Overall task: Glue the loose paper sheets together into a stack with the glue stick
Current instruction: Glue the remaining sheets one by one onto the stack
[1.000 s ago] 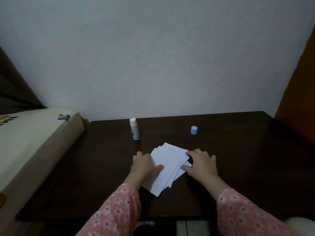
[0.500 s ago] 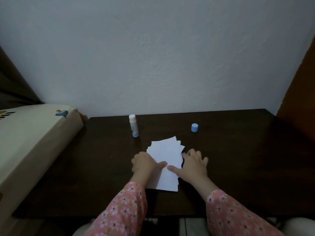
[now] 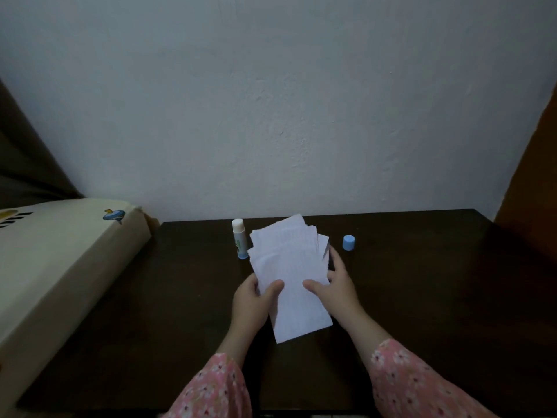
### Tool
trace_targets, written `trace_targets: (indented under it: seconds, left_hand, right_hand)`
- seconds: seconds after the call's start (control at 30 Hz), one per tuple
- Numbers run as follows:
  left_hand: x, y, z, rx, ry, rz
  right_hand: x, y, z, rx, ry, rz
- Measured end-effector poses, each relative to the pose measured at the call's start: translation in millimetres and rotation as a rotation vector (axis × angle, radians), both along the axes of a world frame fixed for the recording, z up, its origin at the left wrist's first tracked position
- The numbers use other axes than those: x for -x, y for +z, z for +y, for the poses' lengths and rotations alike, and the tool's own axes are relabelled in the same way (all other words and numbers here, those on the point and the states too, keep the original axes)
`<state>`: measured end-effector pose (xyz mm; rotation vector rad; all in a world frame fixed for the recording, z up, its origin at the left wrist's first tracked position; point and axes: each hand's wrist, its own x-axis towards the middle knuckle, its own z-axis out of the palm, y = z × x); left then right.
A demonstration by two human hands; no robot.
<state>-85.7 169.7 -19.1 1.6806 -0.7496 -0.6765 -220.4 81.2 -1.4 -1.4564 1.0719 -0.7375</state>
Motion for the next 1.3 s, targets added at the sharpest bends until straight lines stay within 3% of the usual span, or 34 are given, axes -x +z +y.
trace_targets:
  seconds: [0.13,0.33,0.5,0.77,0.97,1.3]
  left_hand:
    - [2.3,14.2,-6.4,0.127,0.029,-0.034]
    - [1.9,28.3,-11.1,0.204,-0.045,-0.091]
    - [5.9,12.7,-5.0,0.222,-0.056,-0.082]
    - [9.5,14.5,-13.3,0.193,-0.011,-0.114]
    - [6.7,7.1,-20.0,0.062,-0.115,-0.133]
    - [-11.7,1.0,-30.0,-0.041,-0.117,-0.185]
  right_hand:
    - [-2.4,18.8,-5.2,0.001,-0.023,-0.075]
    - [-0.5,27.3,-7.0,0.233,0.008,-0.06]
    - [5.2,13.0,-5.0,0.177,0.041,-0.093]
    - [-1.4,10.3,-5.8,0.229,-0.021,-0.075]
    - [-1.9,-4.3,-8.9,0.197,0.106,0.214]
    - [-2.9,-7.1,-20.2,0.204,0.013,0.202]
